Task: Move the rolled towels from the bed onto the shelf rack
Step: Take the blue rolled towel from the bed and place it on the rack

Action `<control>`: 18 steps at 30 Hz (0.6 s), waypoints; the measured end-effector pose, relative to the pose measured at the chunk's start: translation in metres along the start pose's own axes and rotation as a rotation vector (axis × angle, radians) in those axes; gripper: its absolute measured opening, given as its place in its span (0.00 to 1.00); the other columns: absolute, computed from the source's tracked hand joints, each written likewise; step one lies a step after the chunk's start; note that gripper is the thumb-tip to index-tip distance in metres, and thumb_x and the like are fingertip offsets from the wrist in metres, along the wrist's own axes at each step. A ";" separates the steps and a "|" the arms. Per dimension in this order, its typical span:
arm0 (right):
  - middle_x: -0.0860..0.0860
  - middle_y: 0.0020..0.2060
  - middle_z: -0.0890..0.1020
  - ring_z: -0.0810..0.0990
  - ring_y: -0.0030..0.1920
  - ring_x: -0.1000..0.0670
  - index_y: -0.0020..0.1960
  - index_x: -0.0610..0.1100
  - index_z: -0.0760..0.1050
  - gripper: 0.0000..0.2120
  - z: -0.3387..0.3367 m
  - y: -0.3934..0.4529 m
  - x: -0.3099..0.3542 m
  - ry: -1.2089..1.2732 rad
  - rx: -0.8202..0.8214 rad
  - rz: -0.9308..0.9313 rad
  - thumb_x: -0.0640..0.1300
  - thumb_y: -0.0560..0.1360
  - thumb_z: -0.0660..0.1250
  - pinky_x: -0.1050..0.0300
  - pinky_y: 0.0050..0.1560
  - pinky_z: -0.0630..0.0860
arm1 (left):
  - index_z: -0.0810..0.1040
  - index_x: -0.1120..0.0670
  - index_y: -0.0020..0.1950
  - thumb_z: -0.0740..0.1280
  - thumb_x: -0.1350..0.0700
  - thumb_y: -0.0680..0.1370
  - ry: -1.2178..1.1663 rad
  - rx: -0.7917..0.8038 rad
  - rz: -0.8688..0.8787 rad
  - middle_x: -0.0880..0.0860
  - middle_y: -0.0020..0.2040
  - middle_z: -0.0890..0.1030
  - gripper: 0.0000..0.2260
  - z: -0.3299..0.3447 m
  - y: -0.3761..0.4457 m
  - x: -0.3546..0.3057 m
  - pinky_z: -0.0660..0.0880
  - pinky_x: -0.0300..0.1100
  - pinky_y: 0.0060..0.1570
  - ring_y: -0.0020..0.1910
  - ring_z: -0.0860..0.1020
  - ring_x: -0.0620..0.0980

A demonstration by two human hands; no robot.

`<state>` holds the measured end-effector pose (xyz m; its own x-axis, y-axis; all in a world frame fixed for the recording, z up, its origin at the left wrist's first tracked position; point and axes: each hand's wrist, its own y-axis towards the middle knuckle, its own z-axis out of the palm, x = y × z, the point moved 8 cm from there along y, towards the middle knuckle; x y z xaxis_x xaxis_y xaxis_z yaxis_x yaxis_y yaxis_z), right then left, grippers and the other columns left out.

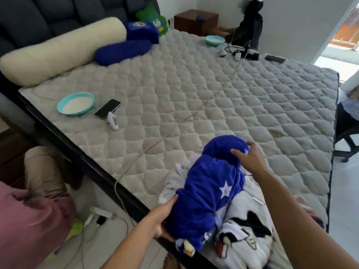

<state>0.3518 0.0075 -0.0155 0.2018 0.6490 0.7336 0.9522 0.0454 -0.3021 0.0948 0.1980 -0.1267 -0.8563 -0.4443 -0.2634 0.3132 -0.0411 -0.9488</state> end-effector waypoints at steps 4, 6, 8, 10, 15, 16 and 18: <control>0.40 0.71 0.65 0.67 0.69 0.39 0.74 0.42 0.57 0.41 0.012 0.036 0.005 -0.103 0.068 0.044 0.55 0.70 0.72 0.44 0.65 0.68 | 0.61 0.55 0.76 0.64 0.34 0.73 0.028 -0.022 -0.067 0.59 0.74 0.67 0.39 -0.005 0.001 -0.005 0.76 0.61 0.56 0.69 0.70 0.64; 0.41 0.66 0.70 0.72 0.64 0.39 0.71 0.41 0.62 0.39 0.027 0.044 -0.006 -0.049 0.159 0.126 0.57 0.68 0.73 0.44 0.60 0.73 | 0.63 0.55 0.75 0.62 0.34 0.75 0.039 -0.038 -0.074 0.59 0.73 0.68 0.36 -0.004 0.001 -0.004 0.75 0.61 0.60 0.69 0.71 0.63; 0.45 0.55 0.74 0.74 0.54 0.42 0.61 0.42 0.67 0.29 0.040 0.042 -0.018 0.034 0.219 0.189 0.57 0.69 0.72 0.45 0.53 0.74 | 0.64 0.53 0.74 0.61 0.34 0.75 0.032 -0.053 -0.042 0.58 0.73 0.69 0.35 -0.002 0.003 -0.004 0.75 0.63 0.60 0.68 0.71 0.62; 0.48 0.50 0.73 0.73 0.51 0.44 0.54 0.48 0.66 0.21 0.047 0.042 -0.031 0.119 0.212 0.213 0.57 0.70 0.70 0.43 0.54 0.74 | 0.66 0.53 0.74 0.63 0.33 0.73 0.002 -0.077 -0.019 0.58 0.72 0.70 0.36 -0.002 0.008 -0.001 0.75 0.64 0.59 0.67 0.72 0.62; 0.49 0.47 0.76 0.74 0.50 0.44 0.50 0.52 0.69 0.14 0.047 0.037 -0.039 0.235 0.169 0.188 0.56 0.70 0.69 0.40 0.57 0.75 | 0.68 0.54 0.72 0.68 0.32 0.69 -0.163 -0.169 0.061 0.58 0.71 0.72 0.39 0.002 0.006 0.007 0.75 0.58 0.61 0.66 0.73 0.60; 0.49 0.47 0.76 0.75 0.50 0.44 0.49 0.52 0.70 0.13 0.046 0.036 -0.040 0.269 0.182 0.186 0.55 0.70 0.69 0.41 0.56 0.75 | 0.68 0.54 0.72 0.68 0.33 0.70 -0.202 -0.175 0.075 0.58 0.71 0.72 0.38 0.006 0.003 0.009 0.75 0.57 0.61 0.66 0.73 0.60; 0.49 0.47 0.79 0.77 0.50 0.44 0.48 0.53 0.72 0.12 0.041 0.030 -0.037 0.343 0.205 0.170 0.54 0.69 0.71 0.44 0.54 0.77 | 0.69 0.55 0.71 0.67 0.35 0.72 -0.271 -0.205 0.103 0.59 0.70 0.73 0.35 0.014 -0.002 0.015 0.75 0.56 0.58 0.65 0.74 0.60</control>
<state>0.3632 0.0157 -0.0769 0.4493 0.3716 0.8124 0.8405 0.1323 -0.5254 0.0873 0.1790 -0.1263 -0.6758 -0.6591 -0.3298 0.2798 0.1845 -0.9422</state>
